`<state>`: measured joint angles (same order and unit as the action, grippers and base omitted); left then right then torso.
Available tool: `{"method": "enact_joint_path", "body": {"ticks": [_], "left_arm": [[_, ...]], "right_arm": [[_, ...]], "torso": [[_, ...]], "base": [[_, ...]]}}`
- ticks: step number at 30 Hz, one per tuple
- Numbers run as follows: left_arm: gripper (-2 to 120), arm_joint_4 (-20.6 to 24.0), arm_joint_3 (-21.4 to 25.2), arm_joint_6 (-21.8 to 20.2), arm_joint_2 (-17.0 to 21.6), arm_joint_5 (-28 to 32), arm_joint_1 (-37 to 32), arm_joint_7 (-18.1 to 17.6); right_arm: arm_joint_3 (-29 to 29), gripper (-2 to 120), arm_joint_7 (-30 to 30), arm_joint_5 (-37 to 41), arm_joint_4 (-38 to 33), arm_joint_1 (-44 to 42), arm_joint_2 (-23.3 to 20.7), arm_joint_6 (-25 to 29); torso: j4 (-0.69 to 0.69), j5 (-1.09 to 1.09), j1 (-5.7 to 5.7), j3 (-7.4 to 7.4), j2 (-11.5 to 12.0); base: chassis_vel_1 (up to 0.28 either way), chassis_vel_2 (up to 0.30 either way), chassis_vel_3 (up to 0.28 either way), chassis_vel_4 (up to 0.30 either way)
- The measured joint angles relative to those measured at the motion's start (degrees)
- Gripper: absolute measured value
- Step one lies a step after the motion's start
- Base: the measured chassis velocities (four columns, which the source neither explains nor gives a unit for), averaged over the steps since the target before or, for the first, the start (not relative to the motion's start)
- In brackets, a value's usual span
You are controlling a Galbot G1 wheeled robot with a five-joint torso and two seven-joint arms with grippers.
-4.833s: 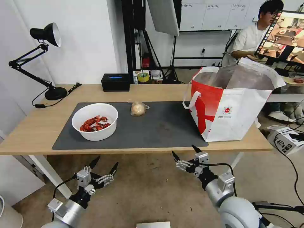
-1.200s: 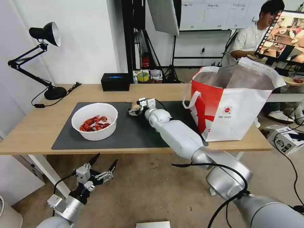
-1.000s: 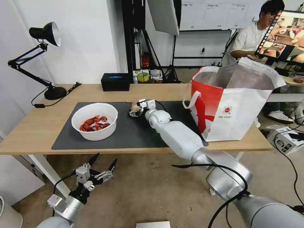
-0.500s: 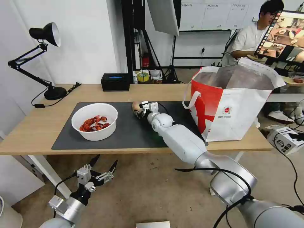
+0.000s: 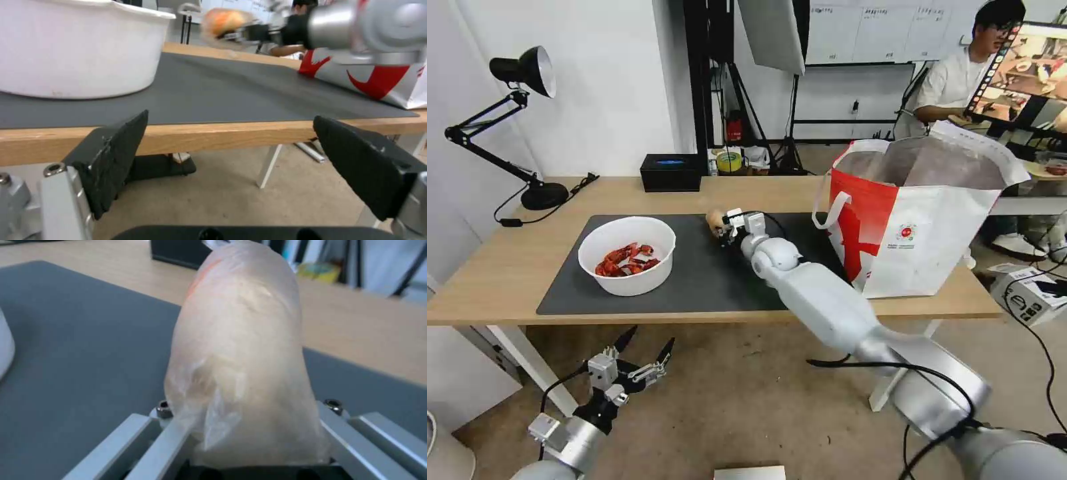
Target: Pick up the trash from the table and place it into the takeout bag.
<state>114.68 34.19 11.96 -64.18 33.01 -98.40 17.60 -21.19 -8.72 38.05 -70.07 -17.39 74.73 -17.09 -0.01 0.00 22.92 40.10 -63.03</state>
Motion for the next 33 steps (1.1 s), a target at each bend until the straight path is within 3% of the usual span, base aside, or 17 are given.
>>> {"method": "enact_joint_path", "body": {"ticks": [5, 16, 21, 24, 29, 33], "left_arm": [[100, 0.57, -0.08, 0.03, -0.35, -0.18, -0.35, -0.01], [100, 1.50, -0.56, 0.04, -1.19, -1.54, -1.34, 0.00], [100, 2.42, 0.26, 0.33, -2.53, -2.45, -2.82, 0.10], [100, 3.71, 1.46, 1.03, -4.94, -3.79, -4.79, 0.23], [100, 4.08, 1.41, 1.08, -5.66, -4.41, -5.08, 0.28], [100, 4.06, 1.43, 1.31, -6.14, -4.79, -5.54, 0.51]], "right_arm": [[2.61, 7, -5.04, -0.82, -15.36, -5.82, -8.42, -1.97], [14.64, 7, -6.06, -0.99, -39.92, -20.51, -22.31, -1.90], [17.49, 7, -8.11, -0.85, -43.96, -20.83, -24.38, -0.18], [18.62, 6, -12.31, -0.81, -45.59, -17.52, -25.19, 0.94], [20.79, 6, -18.23, 0.18, -45.17, -15.44, -26.28, 0.92], [23.93, 6, -21.01, 6.09, -43.29, -14.42, -27.56, -0.74]], "torso": [[-0.01, 0.01, -0.01, 0.00, 0.00], [-0.01, 0.02, -0.01, -0.01, 0.00], [-0.03, 0.01, -0.01, -0.01, 0.00], [0.05, 0.00, -0.01, -0.01, 0.00], [0.00, 0.00, -0.01, 0.00, 0.00], [0.01, 0.01, 0.00, 0.00, 0.00]], "base": [[0.000, 0.000, 0.000, 0.000], [0.000, 0.000, 0.000, 0.000], [0.000, 0.000, 0.000, 0.000], [0.000, 0.000, 0.000, 0.000], [0.000, 0.000, 0.000, 0.000], [0.000, 0.000, 0.000, 0.000]]}}
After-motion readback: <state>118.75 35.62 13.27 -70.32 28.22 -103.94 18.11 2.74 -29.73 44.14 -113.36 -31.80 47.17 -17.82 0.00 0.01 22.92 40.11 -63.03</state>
